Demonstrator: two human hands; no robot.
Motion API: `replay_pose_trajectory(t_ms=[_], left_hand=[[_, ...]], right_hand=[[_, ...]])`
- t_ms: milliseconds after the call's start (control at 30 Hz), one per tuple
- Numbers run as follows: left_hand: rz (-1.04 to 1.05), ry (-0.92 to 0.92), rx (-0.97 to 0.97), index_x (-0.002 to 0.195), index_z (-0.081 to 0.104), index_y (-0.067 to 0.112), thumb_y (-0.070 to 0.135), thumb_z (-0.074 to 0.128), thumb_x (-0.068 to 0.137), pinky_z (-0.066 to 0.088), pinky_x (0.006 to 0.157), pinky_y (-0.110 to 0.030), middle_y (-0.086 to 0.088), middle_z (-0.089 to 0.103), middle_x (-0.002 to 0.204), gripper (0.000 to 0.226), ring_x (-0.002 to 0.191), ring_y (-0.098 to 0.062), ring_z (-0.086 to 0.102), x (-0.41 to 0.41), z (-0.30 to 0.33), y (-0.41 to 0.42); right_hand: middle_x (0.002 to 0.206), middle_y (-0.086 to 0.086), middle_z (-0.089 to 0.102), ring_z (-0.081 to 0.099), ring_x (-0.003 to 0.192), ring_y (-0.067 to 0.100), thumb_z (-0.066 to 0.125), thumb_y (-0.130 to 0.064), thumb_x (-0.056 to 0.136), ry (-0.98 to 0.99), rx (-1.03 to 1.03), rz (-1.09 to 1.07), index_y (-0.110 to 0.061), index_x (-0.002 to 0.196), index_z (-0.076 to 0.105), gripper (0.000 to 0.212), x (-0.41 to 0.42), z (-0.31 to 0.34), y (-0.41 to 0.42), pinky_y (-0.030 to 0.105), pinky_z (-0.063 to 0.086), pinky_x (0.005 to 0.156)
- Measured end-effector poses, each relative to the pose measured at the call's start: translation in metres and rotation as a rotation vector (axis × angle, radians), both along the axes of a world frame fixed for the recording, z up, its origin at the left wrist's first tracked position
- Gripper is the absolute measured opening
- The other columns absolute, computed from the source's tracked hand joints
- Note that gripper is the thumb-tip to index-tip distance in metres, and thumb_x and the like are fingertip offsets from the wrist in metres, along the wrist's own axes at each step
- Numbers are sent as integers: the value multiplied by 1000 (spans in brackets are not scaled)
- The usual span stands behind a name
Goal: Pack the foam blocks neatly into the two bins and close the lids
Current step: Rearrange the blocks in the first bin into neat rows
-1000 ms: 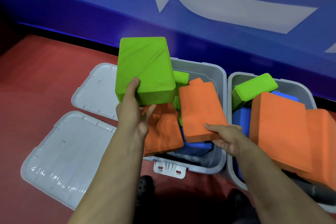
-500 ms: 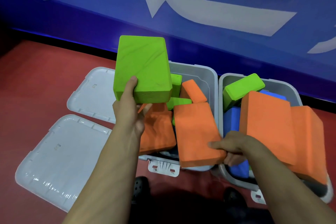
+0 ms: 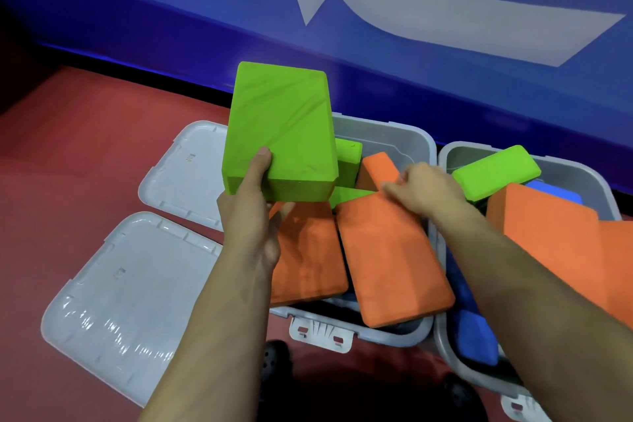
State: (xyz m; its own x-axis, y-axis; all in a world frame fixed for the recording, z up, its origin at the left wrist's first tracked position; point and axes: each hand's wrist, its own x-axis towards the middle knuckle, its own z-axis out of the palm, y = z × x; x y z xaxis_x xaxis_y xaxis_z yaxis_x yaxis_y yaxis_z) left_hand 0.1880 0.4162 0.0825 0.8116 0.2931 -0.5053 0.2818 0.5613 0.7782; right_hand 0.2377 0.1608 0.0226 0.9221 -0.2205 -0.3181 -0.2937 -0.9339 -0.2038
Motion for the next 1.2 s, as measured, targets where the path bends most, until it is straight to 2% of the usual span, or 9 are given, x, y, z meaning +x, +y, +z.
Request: replay_pose_trajectory(t_ms=[200, 400, 533, 600, 667, 833, 967, 1133, 1200], left_hand=[[-6, -12, 51, 113, 72, 20, 32, 80, 85, 62, 75, -39, -1, 78, 108, 32, 107, -26, 73, 3, -4, 6], [10, 18, 27, 111, 73, 23, 33, 81, 84, 62, 73, -37, 3, 79, 103, 29, 90, -18, 73, 8, -11, 20], [-32, 27, 54, 115, 73, 24, 35, 80, 83, 63, 76, -39, 2, 78, 106, 34, 90, -19, 73, 8, -16, 25], [-37, 32, 43, 118, 72, 25, 37, 80, 83, 63, 81, -42, 1, 78, 110, 38, 92, -20, 73, 8, -17, 26], [-34, 39, 41, 119, 72, 26, 38, 80, 83, 63, 82, -42, 0, 77, 112, 39, 95, -21, 74, 9, -17, 27], [12, 37, -13, 118, 72, 25, 38, 78, 84, 63, 81, -43, -2, 76, 115, 37, 106, -24, 74, 11, -16, 33], [90, 21, -64, 123, 70, 24, 36, 76, 87, 63, 82, -47, -3, 74, 120, 39, 109, -24, 72, 12, -14, 37], [143, 50, -81, 123, 69, 24, 37, 77, 86, 62, 85, -48, -4, 72, 124, 39, 110, -23, 71, 13, -16, 38], [142, 56, -88, 122, 69, 26, 38, 77, 86, 62, 86, -49, -2, 72, 124, 39, 110, -22, 71, 14, -17, 37]], right_hand=[[121, 1, 67, 61, 113, 27, 75, -60, 77, 80, 78, 272, -26, 123, 64, 58, 60, -46, 52, 35, 50, 87], [127, 2, 65, 62, 110, 28, 81, -51, 75, 346, -21, 374, -21, 131, 62, 66, 91, -82, 67, 36, 51, 96], [140, -1, 50, 56, 116, 26, 67, -29, 87, 486, -66, 312, -32, 146, 41, 65, 106, -96, 60, 35, 44, 89], [135, -4, 56, 61, 113, 32, 77, -42, 70, 506, -140, 266, -41, 137, 51, 72, 130, -124, 44, 43, 49, 88], [120, -1, 68, 67, 100, 33, 85, -51, 41, 529, -200, 321, -37, 112, 68, 75, 146, -149, 37, 43, 53, 70], [109, 6, 60, 58, 87, 29, 56, -14, 85, 713, -231, 386, -12, 127, 64, 43, 116, -93, 61, 41, 45, 78], [156, -1, 38, 43, 137, 30, 61, -38, 93, 718, -208, 437, -32, 152, 39, 64, 117, -100, 56, 46, 40, 99], [146, -5, 51, 52, 128, 26, 69, -71, 74, 570, -14, 386, -33, 144, 48, 82, 120, -112, 57, 35, 38, 92], [144, -6, 53, 54, 127, 26, 70, -83, 56, 492, 64, 361, -31, 143, 49, 103, 122, -122, 64, 36, 42, 102]])
